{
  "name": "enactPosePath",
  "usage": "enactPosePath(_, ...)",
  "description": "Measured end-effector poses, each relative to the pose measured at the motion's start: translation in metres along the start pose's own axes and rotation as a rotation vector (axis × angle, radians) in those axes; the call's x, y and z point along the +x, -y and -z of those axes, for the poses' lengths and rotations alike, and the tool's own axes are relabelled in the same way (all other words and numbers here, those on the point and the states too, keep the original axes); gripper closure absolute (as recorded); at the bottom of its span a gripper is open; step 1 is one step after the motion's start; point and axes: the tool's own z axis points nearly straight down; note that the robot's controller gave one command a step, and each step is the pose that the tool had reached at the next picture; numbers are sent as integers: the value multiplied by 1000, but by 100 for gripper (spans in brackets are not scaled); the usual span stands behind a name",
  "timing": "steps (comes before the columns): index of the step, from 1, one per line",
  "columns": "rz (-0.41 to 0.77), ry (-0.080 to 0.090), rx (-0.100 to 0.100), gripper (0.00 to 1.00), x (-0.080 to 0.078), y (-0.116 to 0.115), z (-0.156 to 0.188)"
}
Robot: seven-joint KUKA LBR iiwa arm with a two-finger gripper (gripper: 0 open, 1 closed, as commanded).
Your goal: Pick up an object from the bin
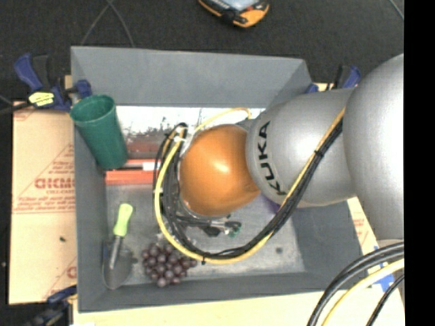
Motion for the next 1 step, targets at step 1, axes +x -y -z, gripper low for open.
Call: enactPosePath(1,0,0,1,100,-1,1,47)
